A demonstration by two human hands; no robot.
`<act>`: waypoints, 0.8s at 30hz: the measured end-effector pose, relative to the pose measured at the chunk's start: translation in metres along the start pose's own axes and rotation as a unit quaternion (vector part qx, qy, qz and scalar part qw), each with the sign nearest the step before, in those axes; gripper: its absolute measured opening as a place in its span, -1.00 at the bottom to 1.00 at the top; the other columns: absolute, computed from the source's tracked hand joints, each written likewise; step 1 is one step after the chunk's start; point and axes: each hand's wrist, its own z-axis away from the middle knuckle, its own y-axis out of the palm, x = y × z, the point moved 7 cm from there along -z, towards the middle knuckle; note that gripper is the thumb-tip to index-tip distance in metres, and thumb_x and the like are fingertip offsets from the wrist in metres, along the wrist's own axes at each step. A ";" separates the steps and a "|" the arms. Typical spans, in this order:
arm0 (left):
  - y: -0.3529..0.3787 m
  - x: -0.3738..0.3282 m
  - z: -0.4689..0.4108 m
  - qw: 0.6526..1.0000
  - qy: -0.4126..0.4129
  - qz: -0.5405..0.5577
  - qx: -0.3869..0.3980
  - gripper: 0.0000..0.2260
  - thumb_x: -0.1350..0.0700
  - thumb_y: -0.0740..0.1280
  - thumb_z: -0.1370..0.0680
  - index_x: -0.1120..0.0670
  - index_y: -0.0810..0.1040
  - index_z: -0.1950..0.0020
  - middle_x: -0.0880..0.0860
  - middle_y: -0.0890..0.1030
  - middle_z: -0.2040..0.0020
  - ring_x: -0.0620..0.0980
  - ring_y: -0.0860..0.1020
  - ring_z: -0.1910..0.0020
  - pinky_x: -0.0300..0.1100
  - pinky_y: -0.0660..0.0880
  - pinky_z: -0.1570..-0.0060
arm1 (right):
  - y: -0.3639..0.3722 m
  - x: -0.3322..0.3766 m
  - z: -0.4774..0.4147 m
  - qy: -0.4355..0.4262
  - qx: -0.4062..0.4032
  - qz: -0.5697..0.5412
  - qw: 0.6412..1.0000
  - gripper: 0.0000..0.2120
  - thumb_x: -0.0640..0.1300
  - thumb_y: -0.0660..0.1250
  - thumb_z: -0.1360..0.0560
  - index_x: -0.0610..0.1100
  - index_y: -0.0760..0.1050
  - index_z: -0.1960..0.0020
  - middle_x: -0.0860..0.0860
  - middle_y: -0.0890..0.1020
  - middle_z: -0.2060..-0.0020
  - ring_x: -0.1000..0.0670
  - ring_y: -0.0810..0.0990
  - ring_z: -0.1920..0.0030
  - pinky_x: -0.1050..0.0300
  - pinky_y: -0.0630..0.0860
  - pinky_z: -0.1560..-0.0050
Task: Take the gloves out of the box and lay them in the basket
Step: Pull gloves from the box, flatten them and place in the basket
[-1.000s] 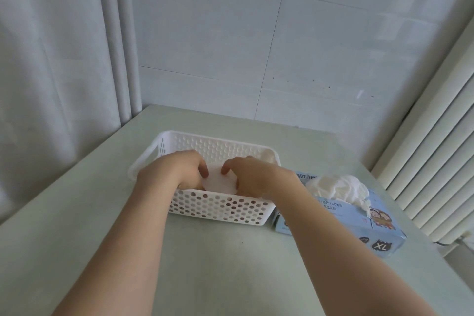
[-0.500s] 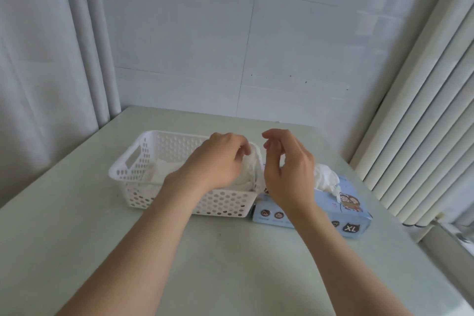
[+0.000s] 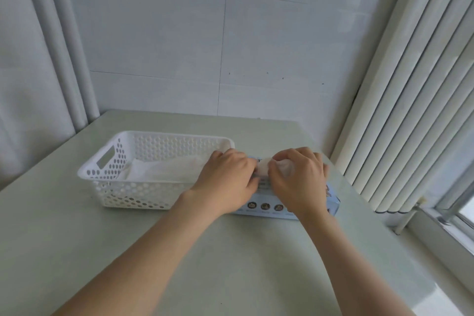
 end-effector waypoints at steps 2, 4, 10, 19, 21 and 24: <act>0.006 -0.003 -0.001 1.000 0.002 -0.012 0.010 -0.70 -0.19 0.22 -0.66 0.00 0.60 -0.10 -0.04 0.59 0.04 0.03 0.52 -0.14 -0.01 0.41 -0.09 | -0.001 -0.001 0.000 -0.002 -0.008 -0.032 0.999 -0.97 0.01 0.46 -0.53 0.14 0.67 0.07 0.16 0.60 0.02 -0.01 0.50 -0.07 -0.01 0.34 -0.23; 0.009 -0.002 -0.002 1.000 -0.001 -0.012 0.006 -0.62 -0.29 0.22 -0.64 -0.01 0.60 -0.12 -0.05 0.58 0.05 0.01 0.51 -0.12 -0.03 0.37 -0.02 | -0.003 -0.001 -0.001 -0.010 -0.019 -0.052 0.998 -0.95 0.00 0.45 -0.56 0.16 0.65 0.06 0.19 0.59 0.01 0.03 0.48 -0.07 -0.01 0.31 -0.26; 0.012 -0.001 -0.002 1.000 -0.003 0.011 -0.007 -0.52 -0.36 0.24 -0.60 -0.02 0.57 -0.26 -0.06 0.63 -0.06 -0.01 0.52 -0.17 -0.04 0.35 0.01 | -0.005 -0.004 -0.001 -0.011 -0.028 -0.080 0.996 -0.98 0.00 0.34 -0.64 0.10 0.55 -0.04 0.16 0.50 -0.08 0.02 0.49 -0.12 0.13 0.15 -0.25; 0.014 -0.002 0.000 1.000 -0.004 0.012 0.010 -0.50 -0.35 0.21 -0.62 -0.04 0.47 -0.39 -0.03 0.61 -0.15 0.01 0.47 -0.28 0.01 0.43 -0.10 | -0.021 -0.024 -0.006 0.179 -0.079 -0.279 0.940 -0.87 -0.01 0.17 -0.71 0.05 0.47 -0.05 0.20 0.58 0.03 0.11 0.56 -0.06 0.01 0.46 -0.22; 0.013 -0.004 0.002 1.000 0.003 0.012 0.014 -0.53 -0.32 0.19 -0.65 -0.08 0.41 -0.44 -0.02 0.61 -0.12 0.03 0.44 -0.31 0.04 0.45 -0.17 | -0.027 -0.030 -0.007 0.216 -0.098 -0.343 0.909 -0.85 -0.03 0.15 -0.74 -0.03 0.46 -0.07 0.15 0.54 0.08 0.13 0.53 0.07 0.07 0.49 -0.06; 0.011 -0.007 0.003 0.999 0.012 0.027 0.011 -0.56 -0.27 0.18 -0.67 -0.15 0.30 -0.51 -0.01 0.62 -0.07 0.05 0.43 -0.33 0.07 0.47 -0.20 | -0.033 -0.027 -0.007 0.198 -0.121 -0.366 0.901 -0.86 -0.10 0.14 -0.74 -0.01 0.43 -0.03 0.10 0.52 0.10 0.13 0.51 0.13 0.19 0.45 0.03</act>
